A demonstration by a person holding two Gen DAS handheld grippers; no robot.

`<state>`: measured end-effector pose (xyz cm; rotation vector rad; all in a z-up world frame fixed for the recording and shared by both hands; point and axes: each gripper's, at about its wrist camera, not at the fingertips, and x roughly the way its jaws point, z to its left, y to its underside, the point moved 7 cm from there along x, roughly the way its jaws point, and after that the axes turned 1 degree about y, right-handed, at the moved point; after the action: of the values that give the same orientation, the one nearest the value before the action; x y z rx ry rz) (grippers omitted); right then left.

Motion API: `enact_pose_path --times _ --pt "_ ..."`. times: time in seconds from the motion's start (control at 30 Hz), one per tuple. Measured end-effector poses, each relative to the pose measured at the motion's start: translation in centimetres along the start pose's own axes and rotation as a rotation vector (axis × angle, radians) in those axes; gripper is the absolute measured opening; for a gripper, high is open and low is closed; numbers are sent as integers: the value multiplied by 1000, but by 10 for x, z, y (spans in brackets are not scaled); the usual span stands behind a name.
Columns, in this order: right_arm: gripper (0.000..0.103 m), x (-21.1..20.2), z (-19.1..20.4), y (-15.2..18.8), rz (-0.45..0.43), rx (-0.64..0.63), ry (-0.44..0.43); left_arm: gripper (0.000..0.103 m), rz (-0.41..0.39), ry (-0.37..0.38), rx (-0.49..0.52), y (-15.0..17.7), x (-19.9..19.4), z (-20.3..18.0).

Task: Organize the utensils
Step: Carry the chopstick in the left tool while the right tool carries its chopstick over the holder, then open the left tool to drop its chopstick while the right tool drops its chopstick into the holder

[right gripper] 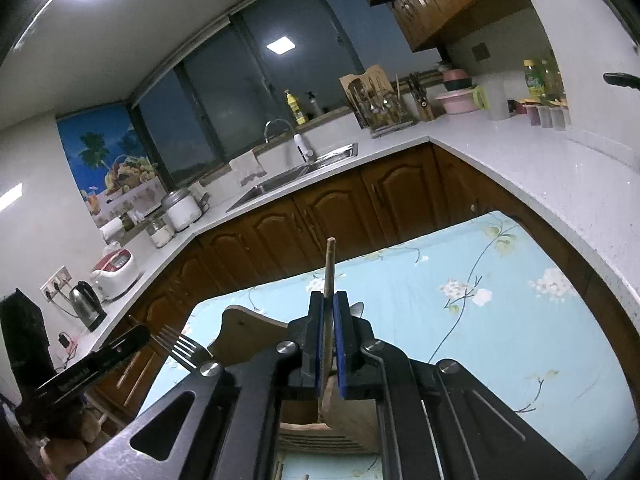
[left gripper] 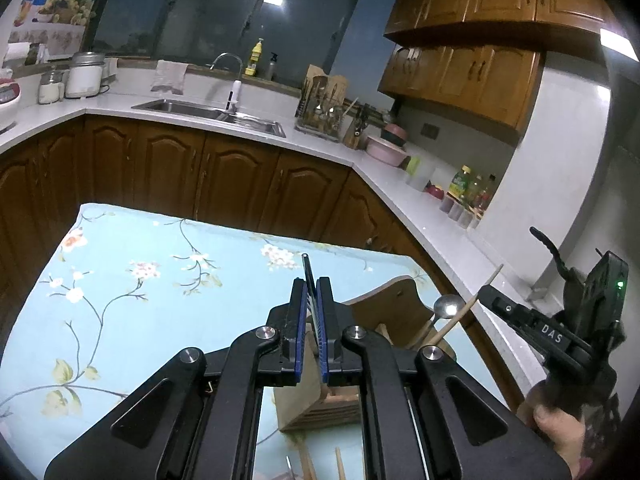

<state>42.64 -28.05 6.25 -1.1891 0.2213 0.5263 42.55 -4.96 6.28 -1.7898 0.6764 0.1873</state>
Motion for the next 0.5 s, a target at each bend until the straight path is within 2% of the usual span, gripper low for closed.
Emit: enact_pose_path --times 0.1,0.27,0.3,0.33,0.37,0.4,0.5 --pt "5 0 1 0 5 7 -5 5 3 -3 1 -1 1 0" --pt "15 -1 -3 0 9 18 -3 6 14 -3 1 0 -2 0" --pt "19 -5 -4 -1 5 26 -2 10 13 -5 4 0 -4 -1" --pt "33 -6 -5 -2 -2 31 -6 15 11 -7 3 0 -6 -1" --pt "43 -10 -5 -3 -11 36 -13 30 8 -15 -2 1 -9 0" --pt "45 -15 -4 -4 -22 39 -19 43 4 -21 -10 1 -11 1" --pt "55 -28 -3 -5 -44 46 -26 50 -10 -21 -31 3 -24 3"
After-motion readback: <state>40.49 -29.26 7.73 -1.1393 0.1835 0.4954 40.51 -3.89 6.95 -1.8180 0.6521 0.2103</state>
